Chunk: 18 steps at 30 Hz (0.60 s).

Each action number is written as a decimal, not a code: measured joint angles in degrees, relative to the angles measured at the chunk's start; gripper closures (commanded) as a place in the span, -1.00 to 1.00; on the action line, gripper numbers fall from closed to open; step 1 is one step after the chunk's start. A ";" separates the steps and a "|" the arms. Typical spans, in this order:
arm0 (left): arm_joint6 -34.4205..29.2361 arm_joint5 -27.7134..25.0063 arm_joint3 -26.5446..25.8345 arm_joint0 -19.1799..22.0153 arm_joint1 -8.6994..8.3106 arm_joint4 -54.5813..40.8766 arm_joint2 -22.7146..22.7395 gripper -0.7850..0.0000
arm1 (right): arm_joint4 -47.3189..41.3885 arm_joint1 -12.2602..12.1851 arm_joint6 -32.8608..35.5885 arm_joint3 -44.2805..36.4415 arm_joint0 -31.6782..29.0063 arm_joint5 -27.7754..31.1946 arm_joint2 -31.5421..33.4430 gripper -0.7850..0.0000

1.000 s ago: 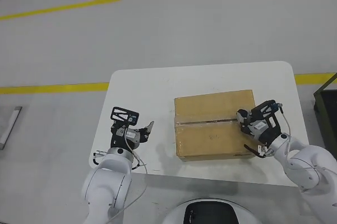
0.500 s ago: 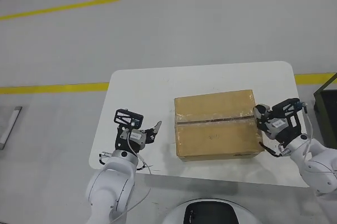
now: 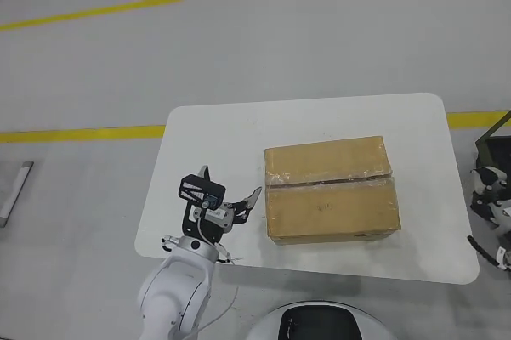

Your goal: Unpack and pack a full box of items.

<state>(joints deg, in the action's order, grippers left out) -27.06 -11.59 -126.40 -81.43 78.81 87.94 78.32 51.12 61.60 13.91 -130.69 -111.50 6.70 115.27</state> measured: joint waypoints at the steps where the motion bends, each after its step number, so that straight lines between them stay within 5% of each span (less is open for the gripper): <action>1: 0.00 -0.02 -0.05 -0.03 -0.01 0.01 0.02 -1.00 | -0.12 0.14 -0.58 -0.51 -1.53 -0.46 0.44 0.99; 3: -0.01 -0.01 -0.05 -0.03 -0.01 0.01 0.02 -1.00 | -0.14 0.15 -0.66 -0.55 -1.58 -0.54 0.46 0.96; 7: -0.02 0.00 -0.04 -0.01 0.00 0.01 0.02 -1.00 | -0.13 0.13 -0.56 -0.47 -1.25 -0.46 0.38 0.30; 10: -0.02 0.00 -0.04 -0.01 0.00 0.01 0.01 -1.00 | -0.13 0.13 -0.56 -0.47 -1.25 -0.46 0.38 0.07; 18: -0.02 0.00 -0.04 -0.01 0.00 0.00 0.01 -1.00 | -0.13 0.13 -0.56 -0.47 -1.25 -0.46 0.38 0.07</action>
<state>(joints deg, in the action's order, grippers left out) -27.08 -11.59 -126.44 -81.45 78.81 87.94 78.34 51.00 61.73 13.35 -131.15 -112.75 6.24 115.66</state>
